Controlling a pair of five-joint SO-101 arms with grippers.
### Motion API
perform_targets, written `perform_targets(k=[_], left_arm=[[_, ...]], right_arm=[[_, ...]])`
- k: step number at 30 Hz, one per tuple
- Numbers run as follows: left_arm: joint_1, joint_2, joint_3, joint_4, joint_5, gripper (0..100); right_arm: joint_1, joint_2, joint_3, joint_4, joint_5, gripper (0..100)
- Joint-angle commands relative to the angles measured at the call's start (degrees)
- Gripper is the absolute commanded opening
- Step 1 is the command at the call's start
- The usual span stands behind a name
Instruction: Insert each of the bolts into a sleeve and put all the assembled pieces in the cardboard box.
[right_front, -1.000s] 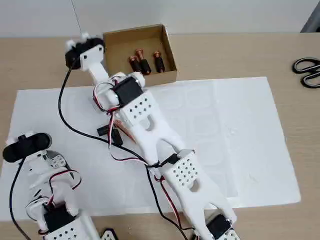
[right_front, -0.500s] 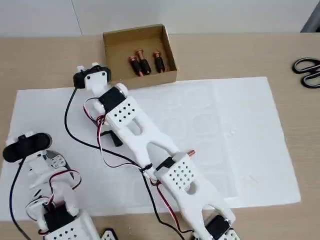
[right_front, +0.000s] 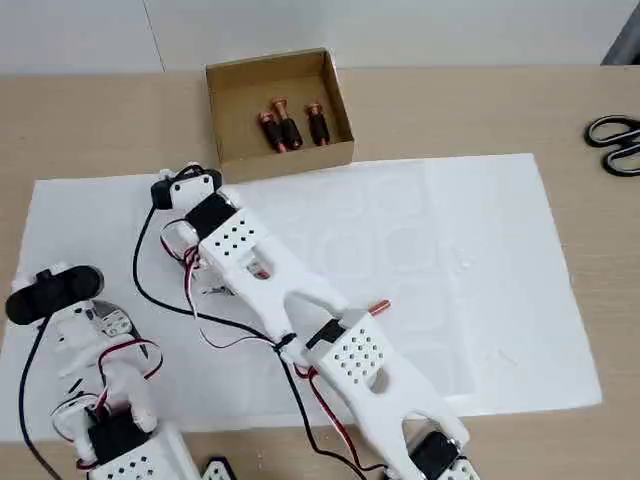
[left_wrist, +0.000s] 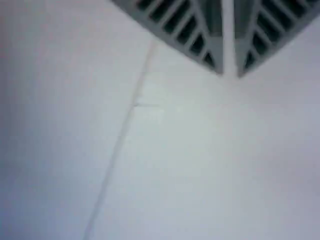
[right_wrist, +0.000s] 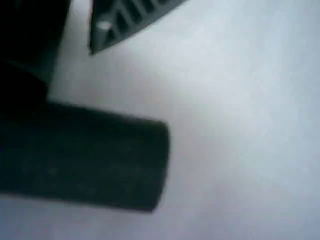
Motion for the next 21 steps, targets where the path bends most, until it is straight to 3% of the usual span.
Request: perform_targets(k=[1,8,13,21], left_arm=[[-0.09,-0.70,-0.66,0.26,0.18,1],[-0.09,-0.70,-0.66,0.26,0.18,1],[-0.09,-0.70,-0.66,0.26,0.18,1],[-0.09,-0.70,-0.66,0.26,0.18,1]], right_arm=[[-0.57,-0.48,0.09,0.75,-0.62,14.7],[-0.57,-0.57,-0.09,0.40,-0.62,13.7],[-0.57,-0.48,0.00,0.31,-0.35,0.0],[-0.40,-1.89,-0.09,0.66,-0.26,0.3]])
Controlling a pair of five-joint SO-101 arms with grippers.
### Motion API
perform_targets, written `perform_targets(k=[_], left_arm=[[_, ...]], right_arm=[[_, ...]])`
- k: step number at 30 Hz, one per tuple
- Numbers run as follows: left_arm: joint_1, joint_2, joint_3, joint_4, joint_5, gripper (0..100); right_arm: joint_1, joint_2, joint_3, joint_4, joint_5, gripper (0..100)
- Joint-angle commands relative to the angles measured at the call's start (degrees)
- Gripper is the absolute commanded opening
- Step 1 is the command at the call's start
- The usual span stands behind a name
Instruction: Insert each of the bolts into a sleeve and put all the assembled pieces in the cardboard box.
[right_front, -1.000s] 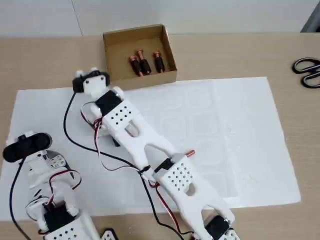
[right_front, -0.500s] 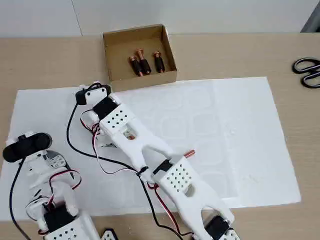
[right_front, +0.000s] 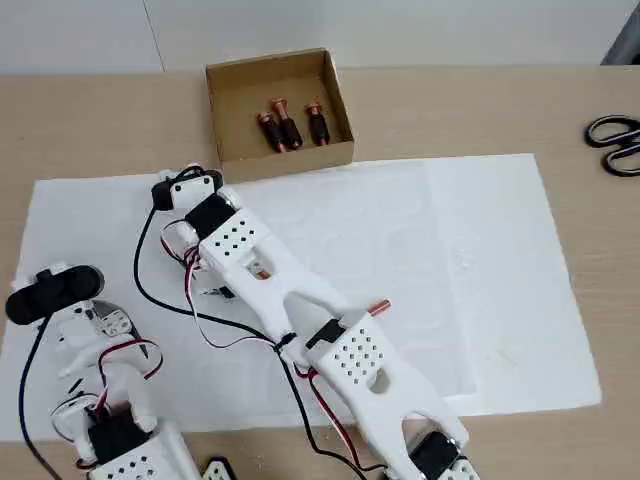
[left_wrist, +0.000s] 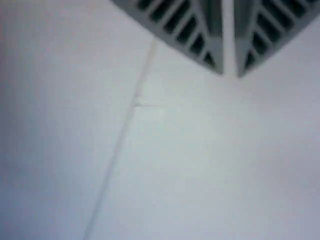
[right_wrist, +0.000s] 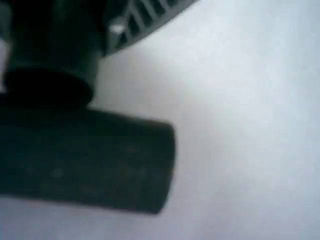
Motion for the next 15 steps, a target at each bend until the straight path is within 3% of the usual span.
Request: perform_targets(k=[1,8,15], left_arm=[[-0.09,-0.70,-0.66,0.26,0.18,1],[-0.09,-0.70,-0.66,0.09,0.18,1],[0.00,-0.70,-0.66,0.00,0.18,1]], right_arm=[[-0.22,-2.86,-0.26,0.57,-0.26,0.3],[2.68,-13.85,0.88,0.66,-0.18,0.3],[4.35,-26.15,13.54,0.66,-0.18,0.3]])
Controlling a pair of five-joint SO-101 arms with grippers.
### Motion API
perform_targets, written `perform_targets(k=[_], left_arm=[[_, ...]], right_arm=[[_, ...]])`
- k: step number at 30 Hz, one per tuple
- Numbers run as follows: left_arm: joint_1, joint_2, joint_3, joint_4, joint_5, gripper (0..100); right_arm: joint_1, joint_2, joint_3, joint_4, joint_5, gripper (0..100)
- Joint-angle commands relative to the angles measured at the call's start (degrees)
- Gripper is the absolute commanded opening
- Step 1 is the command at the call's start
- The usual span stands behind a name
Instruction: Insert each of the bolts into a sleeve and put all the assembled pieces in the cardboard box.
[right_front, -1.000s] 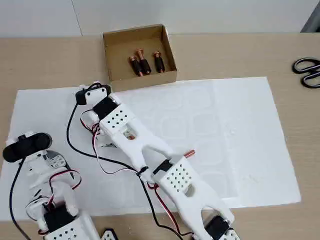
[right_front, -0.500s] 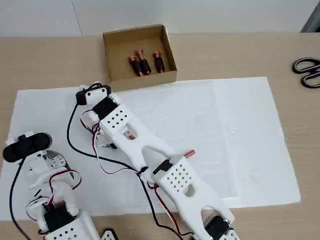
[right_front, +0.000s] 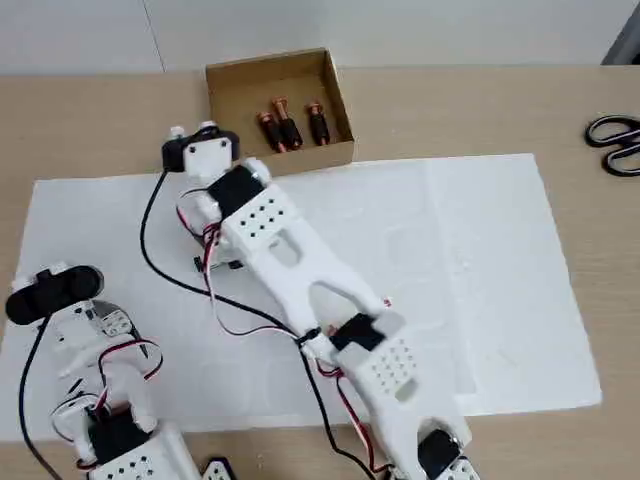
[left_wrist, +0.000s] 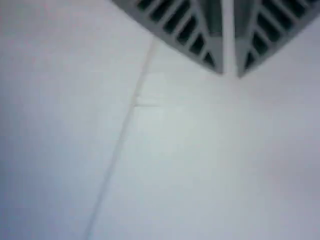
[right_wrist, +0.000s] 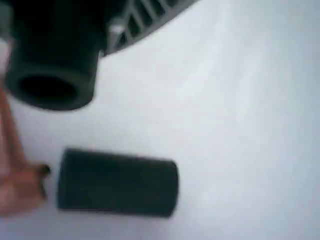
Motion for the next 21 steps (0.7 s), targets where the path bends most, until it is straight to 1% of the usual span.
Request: perform_targets(k=[1,5,8,11,13,16,18,21], left_arm=[[0.00,-0.70,-0.66,0.00,0.18,1],[0.62,-0.70,-0.66,0.18,0.26,1],[5.27,-0.70,-0.75,0.26,0.26,1],[10.73,-0.53,-1.98,0.97,0.26,1],[13.98,-0.44,-4.35,4.40,0.53,1],[18.90,-0.44,-10.15,12.31,4.92,1],[22.15,-0.44,-13.76,16.09,7.12,1],[23.91,-0.35,-16.13,16.53,8.79,1]], right_arm=[[0.48,-10.86,6.07,0.66,-0.18,0.3],[0.57,-19.30,13.63,0.66,-0.18,0.3],[0.66,-25.54,16.70,0.48,0.09,0.4],[0.66,-30.90,18.02,0.40,2.55,0.5],[0.66,-34.59,18.02,0.40,2.90,0.5],[0.92,-40.66,18.29,0.22,2.99,0.6],[2.68,-44.18,18.29,0.13,2.90,0.7],[6.90,-49.71,18.29,-0.13,2.64,0.7]])
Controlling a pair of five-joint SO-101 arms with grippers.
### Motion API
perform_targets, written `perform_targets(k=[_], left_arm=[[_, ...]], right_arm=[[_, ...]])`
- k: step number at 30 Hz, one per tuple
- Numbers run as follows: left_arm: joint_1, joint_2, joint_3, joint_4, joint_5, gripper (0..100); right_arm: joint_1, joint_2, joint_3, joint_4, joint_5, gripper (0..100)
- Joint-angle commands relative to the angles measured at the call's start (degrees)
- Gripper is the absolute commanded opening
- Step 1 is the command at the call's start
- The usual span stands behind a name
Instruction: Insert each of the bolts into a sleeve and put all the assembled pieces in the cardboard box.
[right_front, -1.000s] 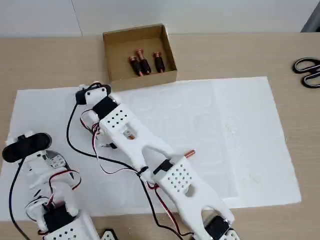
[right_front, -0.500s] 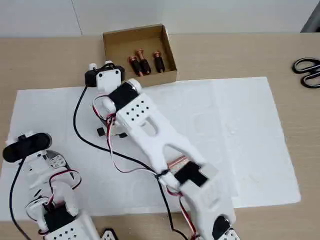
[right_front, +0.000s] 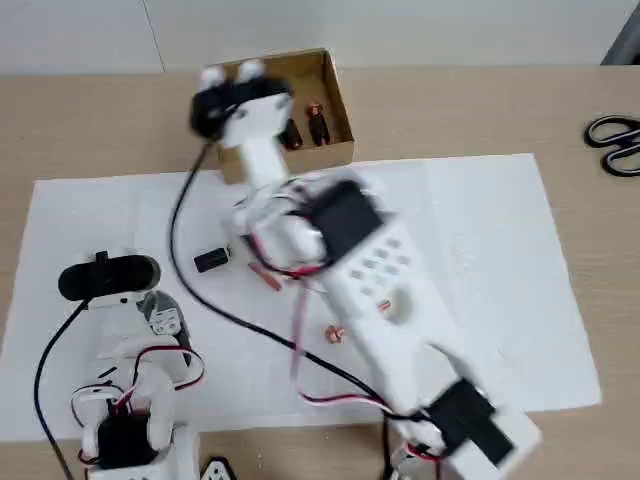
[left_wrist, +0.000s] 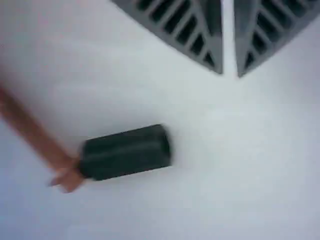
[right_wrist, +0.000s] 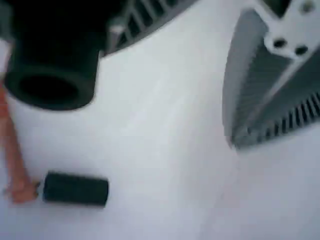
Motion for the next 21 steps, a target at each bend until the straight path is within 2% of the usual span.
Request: perform_targets(k=[1,5,9,13,21], left_arm=[[1.67,-0.35,-4.09,0.70,2.90,1],[1.67,-0.35,-4.35,0.35,4.40,1],[3.43,-0.35,-4.44,-4.04,2.81,1],[7.21,-0.35,-8.13,-2.73,3.08,1],[7.91,-0.26,-15.78,1.58,3.16,1]], right_arm=[[5.14,-9.36,-0.18,-0.75,0.18,0.7],[11.74,-17.01,-0.18,-2.42,0.53,0.7],[15.16,-21.76,0.26,-1.89,0.62,0.7],[15.16,-25.54,4.48,-0.57,0.62,0.7],[15.25,-38.20,22.59,-3.30,0.62,0.7]])
